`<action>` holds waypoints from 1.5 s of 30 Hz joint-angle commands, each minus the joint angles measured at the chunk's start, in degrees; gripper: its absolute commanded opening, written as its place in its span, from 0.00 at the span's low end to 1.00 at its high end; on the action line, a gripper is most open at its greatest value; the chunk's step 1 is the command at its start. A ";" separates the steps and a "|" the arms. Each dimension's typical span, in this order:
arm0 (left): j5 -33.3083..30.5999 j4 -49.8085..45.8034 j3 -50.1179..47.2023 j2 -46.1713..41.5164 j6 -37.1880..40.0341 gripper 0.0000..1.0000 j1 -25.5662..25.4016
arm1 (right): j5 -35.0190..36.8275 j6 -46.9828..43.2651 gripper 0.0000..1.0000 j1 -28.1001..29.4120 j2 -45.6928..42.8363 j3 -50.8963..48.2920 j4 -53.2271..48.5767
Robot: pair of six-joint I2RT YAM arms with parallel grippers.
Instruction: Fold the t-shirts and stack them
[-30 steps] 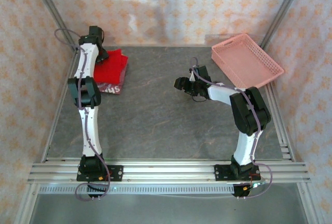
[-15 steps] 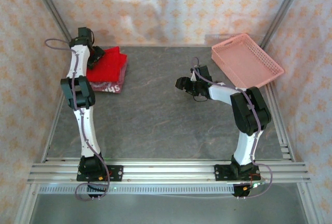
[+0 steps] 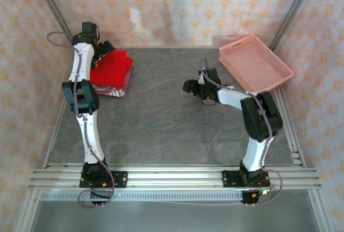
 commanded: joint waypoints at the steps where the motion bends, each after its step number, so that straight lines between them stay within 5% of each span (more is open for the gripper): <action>1: -3.79 -3.15 0.26 -7.68 5.73 1.00 -1.04 | 2.03 -2.69 0.65 -0.44 -4.82 -1.45 -0.61; 7: -11.46 9.93 -21.77 -25.32 12.49 1.00 -5.02 | 9.08 -6.85 0.73 -1.03 -12.55 -4.90 -1.48; 14: -13.25 33.94 -62.58 -53.58 16.22 1.00 -8.40 | 26.59 -13.15 0.99 -2.14 -26.47 -12.16 -0.32; 19: -14.65 48.82 -90.01 -71.94 20.01 1.00 -9.18 | 37.96 -18.78 0.99 -3.75 -35.54 -20.75 7.65; 24: -8.73 69.38 -112.83 -83.43 30.09 1.00 -9.36 | 44.26 -24.61 0.99 -6.67 -38.65 -28.12 16.34; 34: -8.09 93.01 -120.61 -69.72 34.00 1.00 -9.36 | 52.83 -29.88 0.99 -10.76 -30.74 -37.71 37.86; 39: -7.59 98.24 -118.20 -60.08 32.20 1.00 -9.51 | 50.51 -32.57 1.00 -13.11 -32.05 -37.74 32.50; 45: -13.63 101.06 -116.13 -52.01 34.38 1.00 -13.50 | 41.28 -26.47 1.00 -19.40 -25.49 -43.88 45.54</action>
